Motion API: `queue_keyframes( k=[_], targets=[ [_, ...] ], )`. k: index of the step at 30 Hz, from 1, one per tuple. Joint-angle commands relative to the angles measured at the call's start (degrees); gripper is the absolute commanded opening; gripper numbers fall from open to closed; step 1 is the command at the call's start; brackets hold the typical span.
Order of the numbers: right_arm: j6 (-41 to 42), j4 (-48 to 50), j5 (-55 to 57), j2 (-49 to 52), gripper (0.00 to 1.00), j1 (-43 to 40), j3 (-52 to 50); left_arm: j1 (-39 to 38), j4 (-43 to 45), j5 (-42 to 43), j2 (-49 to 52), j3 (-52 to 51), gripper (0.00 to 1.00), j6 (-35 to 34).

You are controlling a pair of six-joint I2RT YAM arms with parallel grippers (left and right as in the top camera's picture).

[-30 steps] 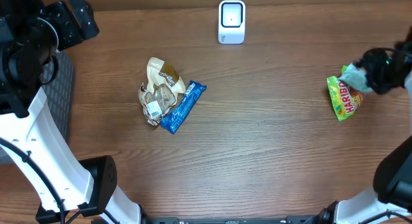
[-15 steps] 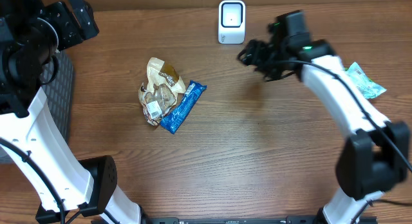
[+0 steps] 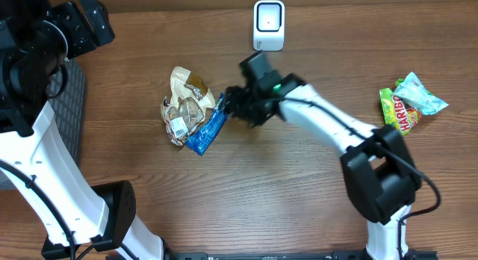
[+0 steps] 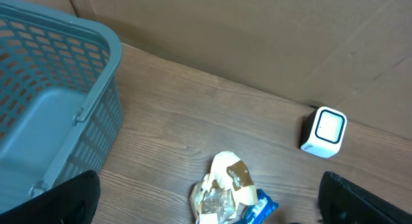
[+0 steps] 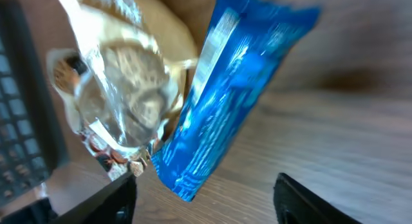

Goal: Scan the item barcode
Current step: 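Move the right gripper to the blue bar and grasp it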

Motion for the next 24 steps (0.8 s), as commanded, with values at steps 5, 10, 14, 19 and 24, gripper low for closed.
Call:
queue_keyframes(
  k=[5, 10, 14, 19, 24],
  targets=[
    [4.68, 5.22, 9.64, 6.19, 0.62, 9.97, 0.7, 0.24, 0.11, -0.68, 0.35, 0.15, 1.0, -0.33],
    [4.66, 6.14, 10.29, 9.51, 0.5, 11.54, 0.7, 0.24, 0.11, -0.7, 0.35, 0.15, 1.0, -0.33],
    [4.63, 3.54, 11.65, 9.6, 0.22, 10.32, 0.7, 0.24, 0.11, -0.68, 0.35, 0.15, 1.0, -0.33],
    [3.21, -6.25, 7.89, 8.94, 0.18, 6.36, 0.83, 0.24, 0.11, -0.68, 0.35, 0.15, 1.0, -0.33],
    [-11.54, -17.77, -5.53, 7.39, 0.24, -1.73, 0.9, 0.24, 0.11, -0.68, 0.35, 0.15, 1.0, -0.33]
  ],
)
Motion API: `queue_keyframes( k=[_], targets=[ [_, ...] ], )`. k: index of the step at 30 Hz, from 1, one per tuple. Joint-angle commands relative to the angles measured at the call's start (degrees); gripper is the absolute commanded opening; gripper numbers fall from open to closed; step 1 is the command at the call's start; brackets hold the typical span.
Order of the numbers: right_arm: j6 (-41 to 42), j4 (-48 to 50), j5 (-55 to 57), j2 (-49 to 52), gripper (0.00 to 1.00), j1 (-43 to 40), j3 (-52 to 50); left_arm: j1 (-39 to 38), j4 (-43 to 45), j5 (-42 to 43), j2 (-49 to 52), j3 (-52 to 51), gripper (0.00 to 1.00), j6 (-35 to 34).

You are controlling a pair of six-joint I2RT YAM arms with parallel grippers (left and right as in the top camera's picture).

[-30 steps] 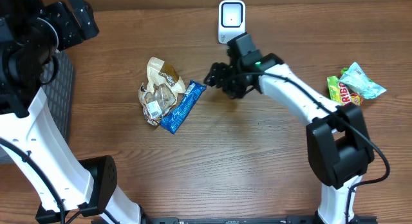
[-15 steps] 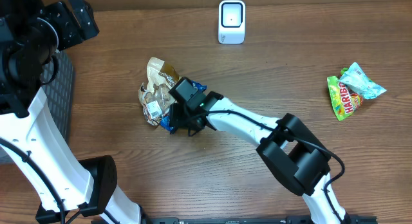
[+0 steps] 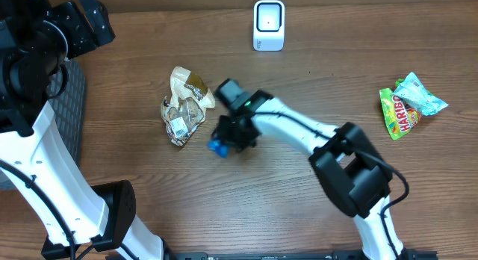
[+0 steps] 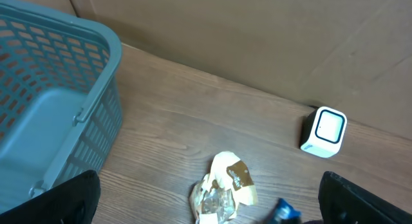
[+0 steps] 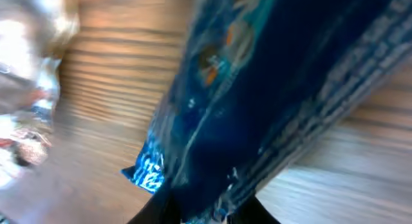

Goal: Scan the item barcode
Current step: 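Move the right gripper to the blue bar and grasp it, then lift the blue bar up toward the white scanner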

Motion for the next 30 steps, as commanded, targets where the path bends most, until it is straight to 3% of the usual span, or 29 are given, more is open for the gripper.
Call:
queue_keyframes(
  k=[1, 5, 8, 9, 10, 15, 20, 30],
  targets=[
    [-14.47, -8.26, -6.29, 0.13, 0.25, -7.26, -1.27, 0.24, 0.09, -0.7, 0.37, 0.15, 1.0, -0.35],
    [-33.83, -18.38, -2.64, 0.13, 0.3, -13.88, -0.87, 0.24, 0.09, -0.7, 0.35, 0.15, 1.0, -0.35],
    [-41.18, -24.26, 11.63, 0.13, 0.34, -17.9, -0.87, 0.24, 0.09, -0.68, 0.37, 0.15, 1.0, -0.35],
    [-41.35, -25.55, 19.32, 0.13, 0.43, -19.65, -0.76, 0.24, 0.09, -0.68, 0.35, 0.15, 1.0, -0.35],
    [-41.33, -26.36, 20.2, 0.09, 0.47, -20.68, -0.04, 0.24, 0.09, -0.7, 0.35, 0.15, 1.0, -0.35],
    [-42.53, -27.06, 15.58, -2.14, 0.51, -22.77, 4.37, 0.24, 0.09, -0.68, 0.35, 0.15, 1.0, -0.35],
    [-55.28, -25.4, -0.46, -5.44, 0.64, -23.65, 5.62, 0.24, 0.09, -0.68, 0.35, 0.15, 1.0, -0.35],
    [-57.0, -9.84, 6.16, -5.38, 0.65, -25.03, -8.7, 0.24, 0.09, -0.68, 0.37, 0.15, 1.0, -0.35]
  ],
)
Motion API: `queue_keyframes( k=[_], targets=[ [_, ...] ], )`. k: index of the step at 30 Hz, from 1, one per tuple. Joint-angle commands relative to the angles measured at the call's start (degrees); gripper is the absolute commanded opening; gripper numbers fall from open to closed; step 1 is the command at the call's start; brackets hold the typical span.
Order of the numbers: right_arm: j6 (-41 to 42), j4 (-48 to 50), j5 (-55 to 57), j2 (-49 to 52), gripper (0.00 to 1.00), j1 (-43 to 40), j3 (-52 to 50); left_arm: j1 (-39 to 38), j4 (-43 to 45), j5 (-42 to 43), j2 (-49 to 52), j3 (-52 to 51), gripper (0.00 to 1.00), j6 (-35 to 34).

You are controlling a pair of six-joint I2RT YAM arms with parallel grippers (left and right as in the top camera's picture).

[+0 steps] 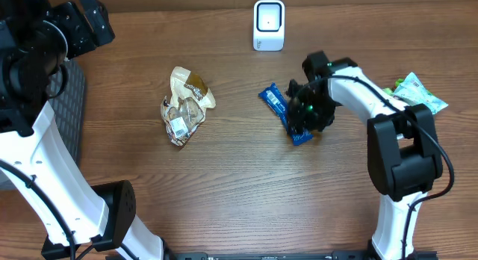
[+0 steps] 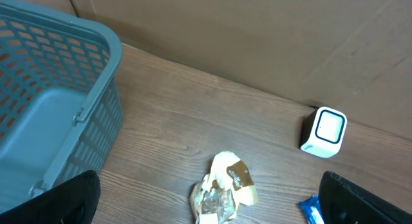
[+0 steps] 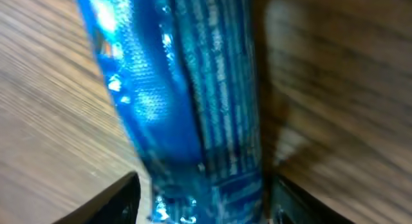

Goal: Scan the item barcode
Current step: 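Lift the blue bar up toward the white scanner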

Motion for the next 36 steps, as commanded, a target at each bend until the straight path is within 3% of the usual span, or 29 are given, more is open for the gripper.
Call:
queue_keyframes(
  k=[1, 4, 7, 8, 9, 10, 15, 19, 26, 36],
  targets=[
    [-1.16, 6.03, 3.78, -1.09, 0.65, -1.49, -3.82, 0.24, 0.11, -0.7, 0.35, 0.15, 1.0, -0.33],
    [-1.14, 11.37, 4.39, -1.09, 0.62, -2.47, -5.44, 0.24, 0.11, -0.68, 0.35, 0.15, 1.0, -0.33],
    [-1.07, 12.98, 4.24, -1.09, 0.42, -3.04, -5.44, 0.24, 0.11, -0.7, 0.37, 0.15, 1.0, -0.33],
    [-0.98, 13.14, 4.24, -1.09, 0.28, -3.26, -5.44, 0.24, 0.11, -0.68, 0.35, 0.15, 1.0, -0.33],
    [-0.85, 13.16, 4.2, -1.09, 0.2, -3.34, -5.44, 0.24, 0.11, -0.7, 0.35, 0.15, 1.0, -0.33],
    [-0.66, 12.83, 3.82, -1.18, 0.05, -3.67, -5.31, 0.24, 0.11, -0.68, 0.37, 0.15, 1.0, -0.33],
    [2.54, 8.76, 3.82, -2.34, 0.04, -4.72, 0.42, 0.24, 0.11, -0.68, 0.35, 0.15, 1.0, -0.33],
    [2.58, 8.72, 3.85, -9.55, 0.04, -3.87, 6.12, 0.24, 0.11, -0.7, 0.35, 0.15, 1.0, -0.33],
    [2.58, 17.0, 14.43, -22.91, 0.04, 1.11, 6.91, 0.24, 0.11, -0.68, 0.35, 0.15, 1.0, -0.33],
    [8.22, 23.91, 16.09, -23.52, 0.04, 3.82, 6.91, 0.24, 0.11, -0.68, 0.35, 0.15, 1.0, -0.33]
  ],
)
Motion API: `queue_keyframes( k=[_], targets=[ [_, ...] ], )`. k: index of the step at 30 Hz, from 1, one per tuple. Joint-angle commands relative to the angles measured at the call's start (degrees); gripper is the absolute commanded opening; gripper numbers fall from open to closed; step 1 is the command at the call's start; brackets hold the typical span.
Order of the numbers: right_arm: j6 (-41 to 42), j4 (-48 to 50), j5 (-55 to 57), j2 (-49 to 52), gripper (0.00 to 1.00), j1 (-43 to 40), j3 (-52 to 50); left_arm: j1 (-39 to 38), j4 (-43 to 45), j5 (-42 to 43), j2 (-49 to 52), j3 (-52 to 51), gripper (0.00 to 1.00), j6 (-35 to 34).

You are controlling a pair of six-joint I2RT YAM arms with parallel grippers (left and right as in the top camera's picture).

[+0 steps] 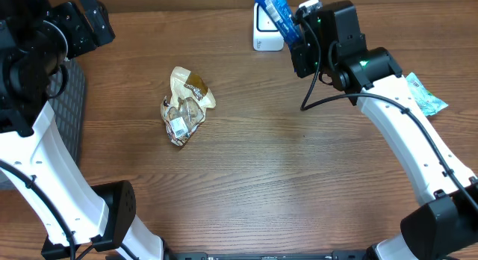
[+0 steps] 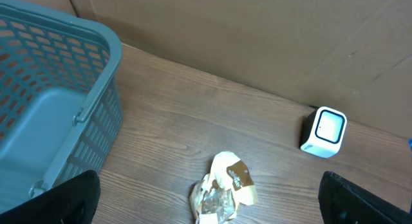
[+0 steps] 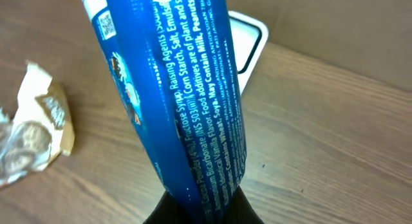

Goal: Scan the item barcode
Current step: 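Lift the blue bar up toward the white scanner, then hold the blue bar in front of the white scanner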

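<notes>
A long blue snack packet (image 3: 180, 89) stands upright in my right gripper (image 3: 201, 210), which is shut on its lower end. Its printed text faces the wrist camera. In the overhead view the blue packet (image 1: 272, 10) is raised at the table's back edge, over the white scanner (image 1: 263, 34), with the right gripper (image 1: 296, 32) just right of it. The scanner (image 3: 247, 38) shows behind the packet. My left gripper (image 2: 207, 208) is open, high at the far left, holding nothing.
A crumpled beige snack packet (image 1: 184, 107) lies left of the middle and shows as beige packet (image 2: 223, 188) in the left wrist view. A Haribo bag (image 1: 403, 116) and a teal packet (image 1: 424, 96) lie at the right. A blue-grey basket (image 2: 45, 102) stands at the left.
My right gripper's jaws stood wide around the blue packet lying on the table right of the middle. Now they are shut on it and hold it raised over the scanner. The left arm is unmoved.
First my right gripper was open at the blue packet beside the beige one. Then it was close over the packet there. After that the packet lay right of the middle, below the scanner, between wide jaws. Now it is gripped and raised at the scanner.
</notes>
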Motion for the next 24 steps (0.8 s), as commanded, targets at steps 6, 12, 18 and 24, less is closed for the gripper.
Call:
queue_keyframes(
  k=[6, 12, 18, 24],
  targets=[
    [6.84, 6.54, 3.52, 0.63, 0.04, 0.09, 0.66, 0.24, 0.11, -0.68, 0.35, 0.15, 1.0, -0.33],
    [7.85, 18.27, 34.45, 8.48, 0.04, 3.1, 0.66, 0.24, 0.11, -0.68, 0.35, 0.15, 1.0, -0.33],
    [-20.15, 40.41, 52.81, 21.07, 0.04, 6.49, 0.66, 0.24, 0.11, -0.68, 0.35, 0.15, 1.0, -0.33],
    [-35.85, 58.66, 56.52, 29.79, 0.04, 7.48, 0.66, 0.24, 0.11, -0.7, 0.37, 0.15, 1.0, -0.33]
  ],
)
